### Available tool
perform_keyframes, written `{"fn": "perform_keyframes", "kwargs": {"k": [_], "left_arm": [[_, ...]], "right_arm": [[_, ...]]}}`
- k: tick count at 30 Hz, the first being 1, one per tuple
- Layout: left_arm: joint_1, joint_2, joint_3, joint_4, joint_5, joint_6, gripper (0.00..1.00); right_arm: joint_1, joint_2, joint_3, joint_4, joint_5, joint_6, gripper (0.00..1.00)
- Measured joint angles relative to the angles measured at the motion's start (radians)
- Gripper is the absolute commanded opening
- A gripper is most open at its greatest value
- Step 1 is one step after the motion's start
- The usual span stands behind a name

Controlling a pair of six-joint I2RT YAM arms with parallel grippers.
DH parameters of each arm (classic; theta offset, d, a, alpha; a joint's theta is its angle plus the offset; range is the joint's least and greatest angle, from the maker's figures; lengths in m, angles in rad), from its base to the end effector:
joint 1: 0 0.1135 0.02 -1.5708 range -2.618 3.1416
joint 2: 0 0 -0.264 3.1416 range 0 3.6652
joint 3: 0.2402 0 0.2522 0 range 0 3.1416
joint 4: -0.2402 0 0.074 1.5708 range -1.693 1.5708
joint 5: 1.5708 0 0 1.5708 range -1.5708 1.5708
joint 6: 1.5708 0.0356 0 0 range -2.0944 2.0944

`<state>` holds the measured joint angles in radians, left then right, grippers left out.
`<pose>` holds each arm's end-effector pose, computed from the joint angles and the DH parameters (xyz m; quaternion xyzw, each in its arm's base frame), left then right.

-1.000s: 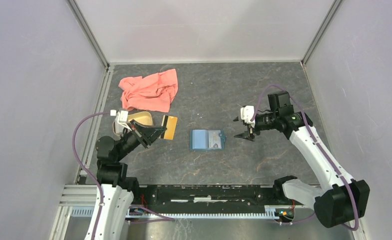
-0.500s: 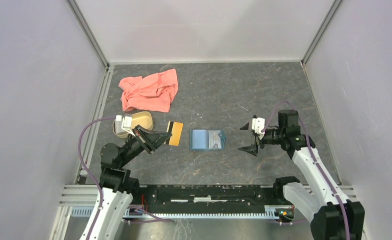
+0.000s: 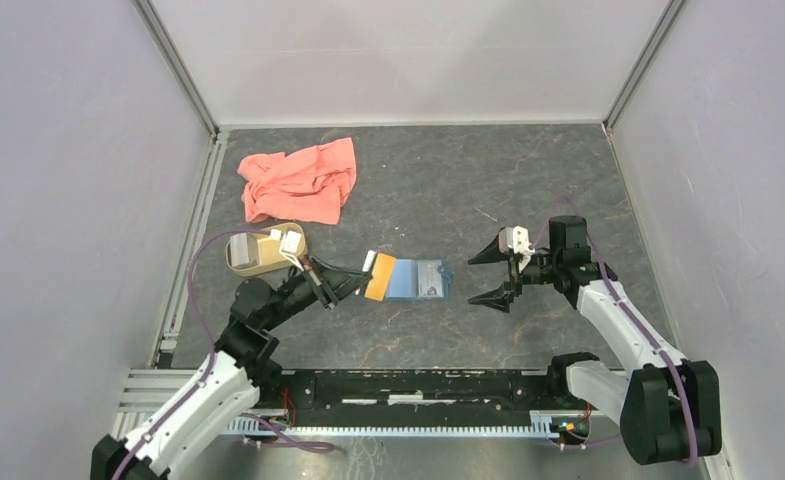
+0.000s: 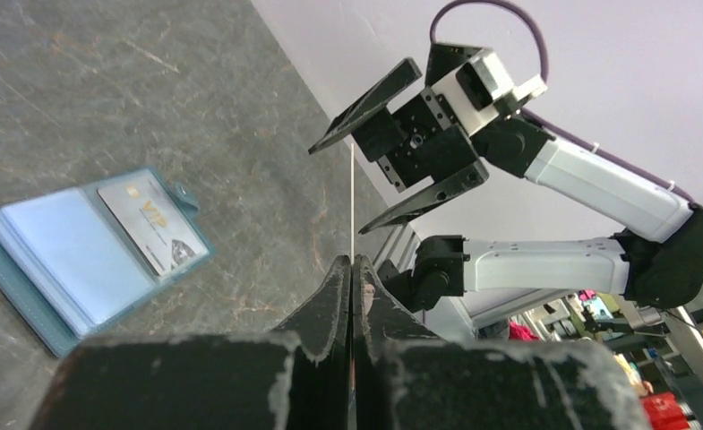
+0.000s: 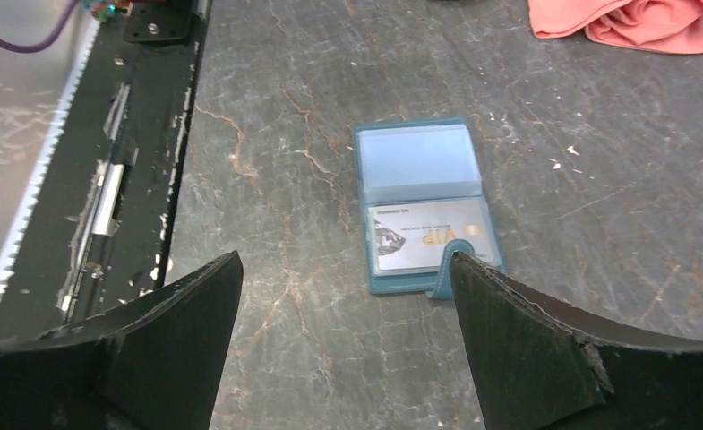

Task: Put the credit cards into the card holder
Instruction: Pick up the credit card from the storage box.

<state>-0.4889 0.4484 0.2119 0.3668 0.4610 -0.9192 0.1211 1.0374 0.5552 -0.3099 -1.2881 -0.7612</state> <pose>0.1155 -0.0794 0.2426 0.0307 0.6640 -0.5885 0.4602 0.1840 0.0568 0.2206 -0.5220 0.5717 0.4318 0.4629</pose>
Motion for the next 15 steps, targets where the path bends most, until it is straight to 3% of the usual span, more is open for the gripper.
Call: {"fn": "perform_keyframes", "kwargs": {"k": [5, 10, 15], "left_arm": [[-0.106, 0.117, -0.003, 0.116, -0.103, 0.001, 0.02], [-0.157, 0.222, -0.032, 0.289, -0.207, -0.001, 0.02], [-0.189, 0.382, -0.032, 0.450, -0.264, -0.002, 0.02]], "right_arm": [[0.000, 0.017, -0.005, 0.084, -0.024, 0.135, 0.91], [0.012, -0.014, -0.093, 0.365, -0.005, 0.435, 0.90], [0.078, 0.054, -0.079, 0.501, 0.013, 0.641, 0.86]]}}
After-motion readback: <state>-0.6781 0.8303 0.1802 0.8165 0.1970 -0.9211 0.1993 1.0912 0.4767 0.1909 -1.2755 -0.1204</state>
